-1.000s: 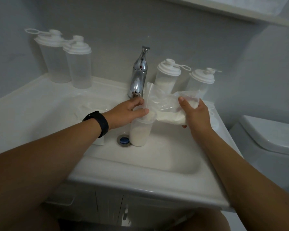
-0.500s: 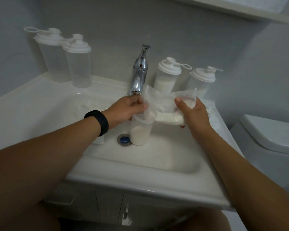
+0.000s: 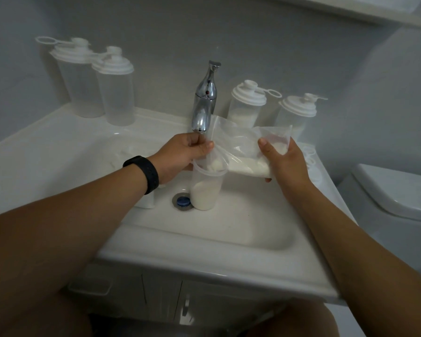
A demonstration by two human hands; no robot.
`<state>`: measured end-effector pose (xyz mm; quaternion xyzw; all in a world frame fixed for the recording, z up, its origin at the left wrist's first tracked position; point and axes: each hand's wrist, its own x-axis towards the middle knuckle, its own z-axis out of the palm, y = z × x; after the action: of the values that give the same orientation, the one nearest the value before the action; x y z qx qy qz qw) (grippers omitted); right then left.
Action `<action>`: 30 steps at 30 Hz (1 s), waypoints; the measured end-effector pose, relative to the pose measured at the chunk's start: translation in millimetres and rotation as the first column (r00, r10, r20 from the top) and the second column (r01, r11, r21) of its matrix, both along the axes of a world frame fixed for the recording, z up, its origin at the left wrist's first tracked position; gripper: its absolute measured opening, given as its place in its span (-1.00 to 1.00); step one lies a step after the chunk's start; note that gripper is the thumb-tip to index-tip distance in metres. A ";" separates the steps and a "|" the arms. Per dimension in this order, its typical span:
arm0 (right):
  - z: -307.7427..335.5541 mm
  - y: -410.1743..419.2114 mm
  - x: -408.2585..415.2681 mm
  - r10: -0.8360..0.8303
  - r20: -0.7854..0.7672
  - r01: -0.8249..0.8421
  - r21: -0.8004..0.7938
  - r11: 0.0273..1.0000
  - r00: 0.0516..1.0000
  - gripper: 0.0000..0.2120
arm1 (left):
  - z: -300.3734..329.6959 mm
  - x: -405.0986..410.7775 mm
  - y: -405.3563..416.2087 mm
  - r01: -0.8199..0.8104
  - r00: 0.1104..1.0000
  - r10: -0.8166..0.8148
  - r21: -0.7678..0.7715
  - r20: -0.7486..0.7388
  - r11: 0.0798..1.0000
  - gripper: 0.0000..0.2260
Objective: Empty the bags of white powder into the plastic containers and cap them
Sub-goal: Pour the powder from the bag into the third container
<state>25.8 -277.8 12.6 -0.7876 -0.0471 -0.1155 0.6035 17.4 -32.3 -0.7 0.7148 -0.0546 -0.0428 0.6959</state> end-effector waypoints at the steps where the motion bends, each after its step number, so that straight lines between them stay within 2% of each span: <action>1: 1.8 -0.2 -1.0 -0.012 0.015 0.012 0.007 1.000 1.000 -0.62 | 0.4 -0.2 0.5 0.005 1.000 -0.005 -0.010 -0.007 1.000 -0.65; 4: 5.6 -1.1 -3.2 -0.022 0.059 0.022 0.001 1.000 0.998 -0.69 | -0.2 -1.0 1.0 0.011 1.000 -0.011 0.003 -0.011 1.000 -0.72; 7: 6.2 0.3 -5.4 -0.028 0.061 0.029 -0.009 1.000 0.998 -0.72 | 0.0 -2.2 -0.5 0.003 1.000 -0.002 0.017 -0.014 1.000 -0.65; 15: 11.8 0.5 -9.5 -0.031 0.108 0.030 0.012 0.999 0.994 -0.83 | 1.2 -1.5 -0.5 0.019 1.000 -0.019 0.038 -0.008 0.999 -0.68; 30: 14.6 1.5 -11.6 -0.035 0.138 0.033 0.020 0.999 0.990 -0.87 | 0.6 2.2 1.4 0.057 0.998 -0.058 0.083 0.011 0.995 -0.70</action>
<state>14.3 -276.2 27.2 -0.7731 -0.0743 -0.1805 0.6035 19.5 -30.9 -0.1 0.7412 -0.0782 -0.0603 0.6640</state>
